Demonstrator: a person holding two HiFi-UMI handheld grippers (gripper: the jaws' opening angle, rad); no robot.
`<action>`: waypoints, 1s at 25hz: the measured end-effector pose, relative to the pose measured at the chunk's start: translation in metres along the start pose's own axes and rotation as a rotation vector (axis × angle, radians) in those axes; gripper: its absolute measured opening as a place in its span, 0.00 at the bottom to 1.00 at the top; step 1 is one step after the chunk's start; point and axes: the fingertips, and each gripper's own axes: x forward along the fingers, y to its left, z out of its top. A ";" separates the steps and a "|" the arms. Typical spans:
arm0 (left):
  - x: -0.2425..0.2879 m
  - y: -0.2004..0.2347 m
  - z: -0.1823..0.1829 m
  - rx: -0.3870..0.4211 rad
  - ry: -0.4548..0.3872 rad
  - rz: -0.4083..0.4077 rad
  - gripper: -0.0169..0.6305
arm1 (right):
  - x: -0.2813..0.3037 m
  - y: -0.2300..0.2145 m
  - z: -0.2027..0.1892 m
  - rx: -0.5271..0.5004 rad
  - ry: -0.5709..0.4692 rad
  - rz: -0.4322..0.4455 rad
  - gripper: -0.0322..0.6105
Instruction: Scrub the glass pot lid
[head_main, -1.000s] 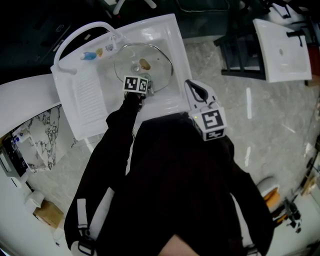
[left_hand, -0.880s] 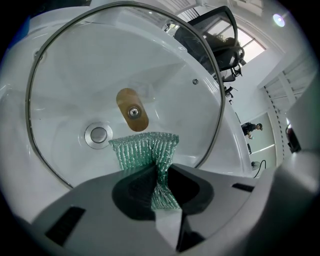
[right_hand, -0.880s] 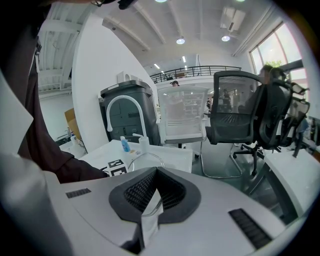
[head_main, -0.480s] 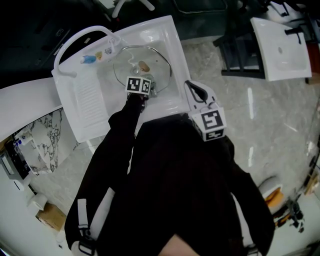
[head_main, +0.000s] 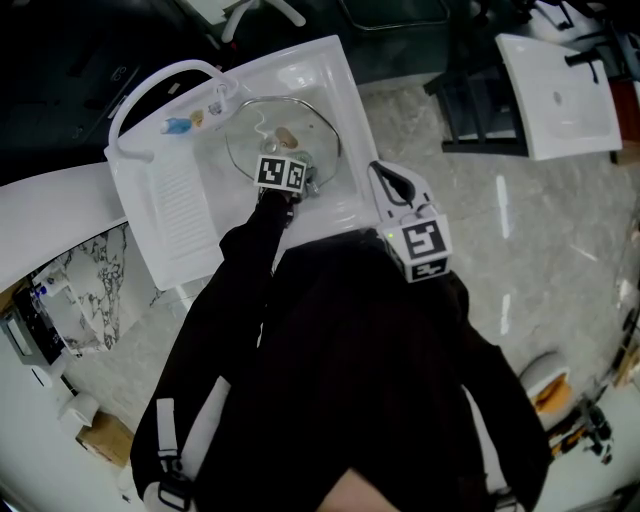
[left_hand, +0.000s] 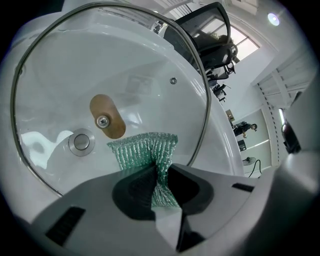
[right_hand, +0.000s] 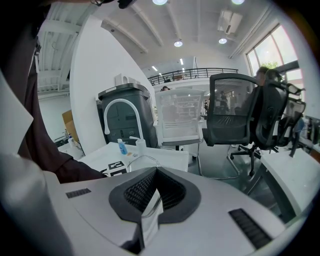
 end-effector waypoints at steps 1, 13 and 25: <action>0.000 -0.002 0.001 0.005 0.000 -0.004 0.12 | 0.000 0.000 0.000 -0.004 0.003 0.002 0.05; 0.001 -0.023 0.010 0.045 -0.006 -0.045 0.12 | -0.004 -0.001 0.003 -0.015 0.003 -0.008 0.05; -0.001 -0.041 0.023 0.077 -0.021 -0.089 0.12 | -0.006 -0.001 0.006 -0.024 -0.002 -0.022 0.05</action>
